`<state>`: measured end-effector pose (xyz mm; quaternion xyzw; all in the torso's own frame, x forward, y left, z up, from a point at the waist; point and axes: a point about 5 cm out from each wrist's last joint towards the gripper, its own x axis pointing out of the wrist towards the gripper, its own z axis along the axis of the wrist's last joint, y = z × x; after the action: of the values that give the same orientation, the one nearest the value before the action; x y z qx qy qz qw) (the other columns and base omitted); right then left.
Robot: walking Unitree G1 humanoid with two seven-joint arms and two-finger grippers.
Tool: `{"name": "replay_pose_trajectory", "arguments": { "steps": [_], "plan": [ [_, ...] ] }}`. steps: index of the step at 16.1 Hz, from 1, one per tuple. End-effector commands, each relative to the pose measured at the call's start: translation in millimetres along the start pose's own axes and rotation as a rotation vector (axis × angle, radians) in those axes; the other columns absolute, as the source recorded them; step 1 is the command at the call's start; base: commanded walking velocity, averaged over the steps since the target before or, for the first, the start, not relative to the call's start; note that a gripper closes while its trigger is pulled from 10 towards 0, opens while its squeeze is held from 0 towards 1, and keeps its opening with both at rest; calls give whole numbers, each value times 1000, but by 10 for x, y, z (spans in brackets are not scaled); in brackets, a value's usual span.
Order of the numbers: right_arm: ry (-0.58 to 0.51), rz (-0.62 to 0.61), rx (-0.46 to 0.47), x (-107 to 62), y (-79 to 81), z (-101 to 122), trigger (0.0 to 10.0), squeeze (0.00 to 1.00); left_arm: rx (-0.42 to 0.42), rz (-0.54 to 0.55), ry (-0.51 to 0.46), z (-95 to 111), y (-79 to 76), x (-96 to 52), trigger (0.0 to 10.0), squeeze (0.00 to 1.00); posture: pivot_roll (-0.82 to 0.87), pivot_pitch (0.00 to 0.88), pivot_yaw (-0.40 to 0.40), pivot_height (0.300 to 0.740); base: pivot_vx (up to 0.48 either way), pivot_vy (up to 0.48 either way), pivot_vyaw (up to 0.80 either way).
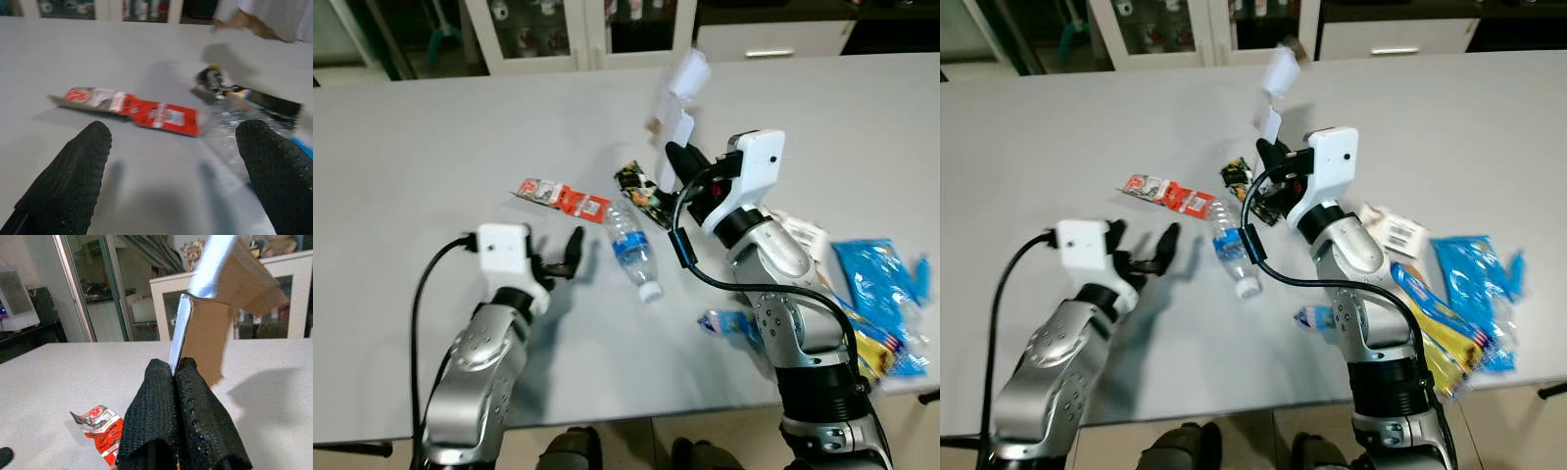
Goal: Picking trash to rubbish bin
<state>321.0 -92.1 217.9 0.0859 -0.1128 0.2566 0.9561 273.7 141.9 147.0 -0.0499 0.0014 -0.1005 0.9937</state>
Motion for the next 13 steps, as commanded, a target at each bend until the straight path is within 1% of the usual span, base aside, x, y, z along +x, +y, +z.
{"name": "replay_pose_trajectory", "arguments": {
  "steps": [1, 6, 9, 11, 12, 13],
  "plan": [
    [-15, 8, -6, -3, 26, 53, 10000, 0, 0, -16, 19, -14, -8, 24, 10000, 0, -36, 194, 35, 740, 0, 0, 0],
    [-10, 5, -8, -7, 25, 57, 10000, 0, -7, -24, 25, -27, -34, 79, 10000, 0, -43, 198, 33, 740, 0, 0, 0],
    [-13, 8, -4, -14, 46, 76, 10000, 0, -26, -37, 32, -58, -63, 152, 10000, 0, -56, 206, 31, 740, 0, 0, 0],
    [-13, 11, -1, -26, 67, 88, 10000, 0, -33, -60, 45, -86, -104, 240, 10000, 0, -69, 217, 31, 740, 0, 0, 0],
    [-13, 11, -1, -32, 72, 91, 10000, 0, -36, -65, 47, -90, -115, 257, 10000, 0, -73, 220, 31, 740, 0, 0, 0],
    [-11, 11, 0, -48, 83, 101, 10000, 0, -44, -90, 48, -95, -161, 331, 10000, 0, -86, 228, 34, 740, 0, 0, 0]
  ]
}}
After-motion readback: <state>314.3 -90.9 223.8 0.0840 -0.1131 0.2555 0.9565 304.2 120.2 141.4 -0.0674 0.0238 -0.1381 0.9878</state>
